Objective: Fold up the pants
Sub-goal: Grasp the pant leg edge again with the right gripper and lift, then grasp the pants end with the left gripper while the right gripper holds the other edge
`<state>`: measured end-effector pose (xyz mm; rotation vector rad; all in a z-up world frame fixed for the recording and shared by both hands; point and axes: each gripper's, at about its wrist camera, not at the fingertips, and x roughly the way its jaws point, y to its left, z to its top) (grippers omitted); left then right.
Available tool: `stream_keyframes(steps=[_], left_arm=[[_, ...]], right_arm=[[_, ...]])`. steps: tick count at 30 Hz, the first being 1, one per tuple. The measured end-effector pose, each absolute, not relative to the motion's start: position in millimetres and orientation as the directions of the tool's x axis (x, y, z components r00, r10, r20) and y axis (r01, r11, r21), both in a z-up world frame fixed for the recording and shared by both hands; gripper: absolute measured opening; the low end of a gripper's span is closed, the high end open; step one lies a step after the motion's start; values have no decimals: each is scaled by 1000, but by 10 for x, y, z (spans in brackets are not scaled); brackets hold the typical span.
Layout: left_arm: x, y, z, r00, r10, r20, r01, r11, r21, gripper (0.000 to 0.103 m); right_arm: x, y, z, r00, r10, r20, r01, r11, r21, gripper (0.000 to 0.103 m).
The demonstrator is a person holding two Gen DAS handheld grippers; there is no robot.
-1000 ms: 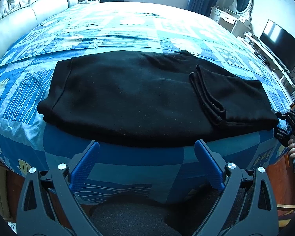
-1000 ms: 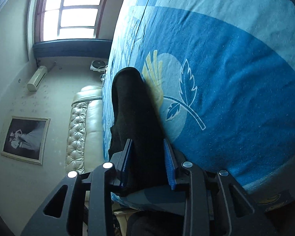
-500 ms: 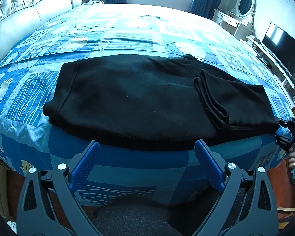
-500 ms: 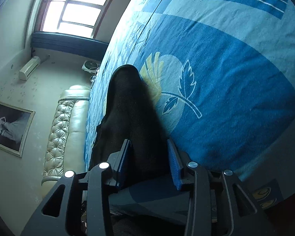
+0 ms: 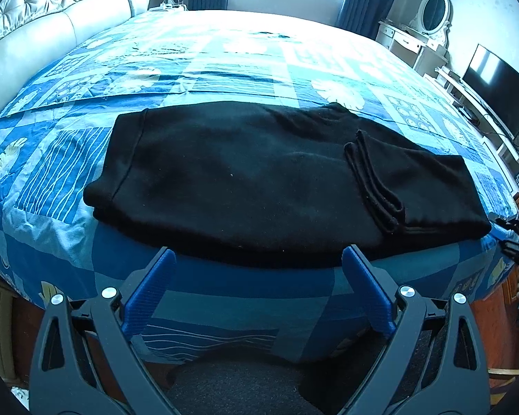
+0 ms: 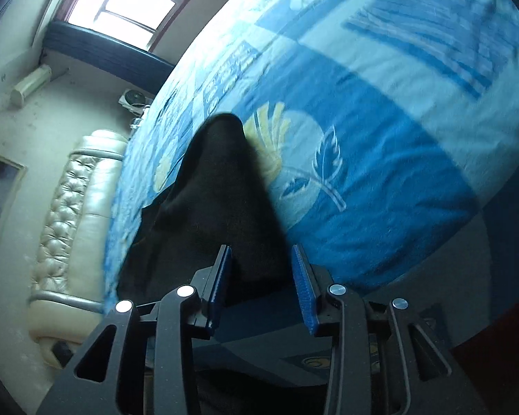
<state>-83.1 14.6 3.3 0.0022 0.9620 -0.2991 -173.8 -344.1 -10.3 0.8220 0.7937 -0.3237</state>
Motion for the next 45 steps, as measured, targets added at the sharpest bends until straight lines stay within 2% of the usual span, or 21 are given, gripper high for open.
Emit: stream_keyframes(steps=[3, 9, 15, 20, 22, 25, 30, 31, 33, 40, 45], left_arm=[[-800, 181, 31, 536, -252, -806, 239, 961, -142, 96], [-755, 280, 38, 534, -247, -809, 208, 965, -158, 96], [-681, 480, 90, 549, -247, -798, 160, 969, -190, 96], [-578, 673, 66, 540, -261, -800, 118, 965, -235, 96], [-532, 752, 65, 538, -269, -799, 109, 962, -250, 96], [-445, 908, 82, 540, -288, -791, 107, 955, -275, 96], [-178, 1406, 59, 551, -363, -751, 84, 920, -384, 96], [-84, 1544, 19, 550, -385, -741, 73, 906, -417, 96], [91, 1734, -74, 535, -433, -725, 63, 877, -477, 96], [648, 2026, -553, 419, -598, -683, 37, 763, -646, 96], [709, 1963, -586, 376, -694, -615, 94, 688, -719, 96]], right_arm=[[-1549, -3141, 121, 734, 104, -671, 438, 683, 585, 38], [-809, -2391, -263, 682, 459, -569, 252, 584, 772, 38], [-338, -1767, -595, 582, 593, -556, 187, 568, 802, 38], [-238, -1519, -740, 522, 586, -620, 194, 626, 755, 35], [-248, -1531, -772, 515, 586, -626, 201, 627, 752, 29], [-277, -1552, -767, 511, 603, -613, 187, 618, 764, 28], [-366, -1671, -586, 572, 625, -531, 138, 564, 814, 33], [-383, -1696, -546, 577, 629, -521, 127, 561, 818, 40], [-439, -1739, -490, 581, 633, -512, 113, 561, 820, 45], [-497, -1804, -443, 583, 625, -519, 113, 570, 814, 52], [-490, -1807, -536, 564, 639, -523, 132, 555, 821, 52]])
